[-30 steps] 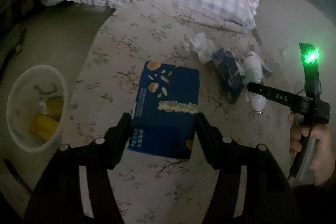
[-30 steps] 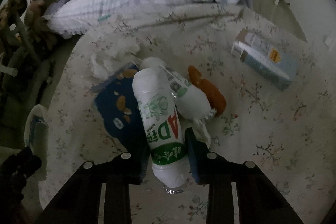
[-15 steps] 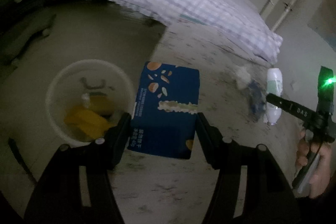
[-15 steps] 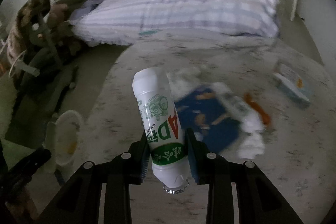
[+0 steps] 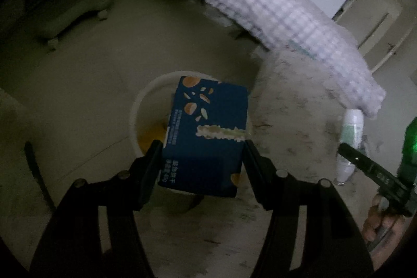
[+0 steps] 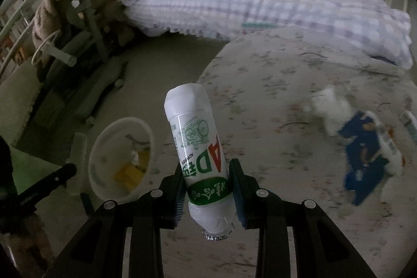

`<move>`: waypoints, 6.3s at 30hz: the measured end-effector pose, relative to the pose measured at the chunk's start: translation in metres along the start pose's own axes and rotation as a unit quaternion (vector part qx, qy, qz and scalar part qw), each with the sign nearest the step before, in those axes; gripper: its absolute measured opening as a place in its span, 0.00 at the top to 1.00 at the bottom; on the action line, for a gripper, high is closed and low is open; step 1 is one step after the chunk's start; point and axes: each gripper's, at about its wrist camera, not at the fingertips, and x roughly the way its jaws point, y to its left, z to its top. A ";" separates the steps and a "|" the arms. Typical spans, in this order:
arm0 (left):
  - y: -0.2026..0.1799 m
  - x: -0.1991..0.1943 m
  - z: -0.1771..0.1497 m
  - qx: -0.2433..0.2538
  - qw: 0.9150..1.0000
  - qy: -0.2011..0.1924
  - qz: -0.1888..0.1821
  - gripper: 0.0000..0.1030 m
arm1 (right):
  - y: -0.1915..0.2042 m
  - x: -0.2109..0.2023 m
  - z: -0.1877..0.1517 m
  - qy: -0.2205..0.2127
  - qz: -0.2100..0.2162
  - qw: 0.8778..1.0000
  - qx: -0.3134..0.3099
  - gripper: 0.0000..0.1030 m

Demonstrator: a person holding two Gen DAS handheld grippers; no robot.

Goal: Collect trash
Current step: 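Carry the blue box and white bottle to the wastebasket and release the box, then open the right gripper to drop the bottle, then move both grippers back over the bed, then grasp the blue snack box with the left gripper while the right grasps a small white item, then carry both held items over the wastebasket and open both grippers to drop them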

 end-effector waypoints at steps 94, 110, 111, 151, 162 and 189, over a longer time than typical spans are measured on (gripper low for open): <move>-0.151 0.004 -0.038 0.174 0.983 -0.002 0.049 0.09 | -0.210 -0.070 -0.032 -0.018 -0.142 0.984 0.104 0.27; -0.237 0.052 -0.060 0.210 0.977 0.027 0.016 0.09 | -0.251 -0.027 -0.040 0.037 -0.125 0.984 0.125 0.71; -0.245 0.055 -0.063 0.212 0.977 0.029 0.009 0.09 | -0.251 -0.026 -0.040 0.040 -0.125 0.984 0.120 0.86; -0.286 0.051 -0.079 0.163 0.965 0.037 -0.202 0.98 | -0.258 -0.121 -0.037 -0.039 -0.117 0.984 0.131 0.90; -0.221 0.008 -0.054 0.145 0.971 0.004 -0.188 0.98 | -0.177 -0.100 -0.016 -0.043 -0.094 0.991 0.084 0.90; 0.006 -0.024 -0.006 0.034 0.998 -0.031 -0.045 0.98 | 0.031 0.005 -0.002 -0.007 -0.011 1.000 -0.027 0.90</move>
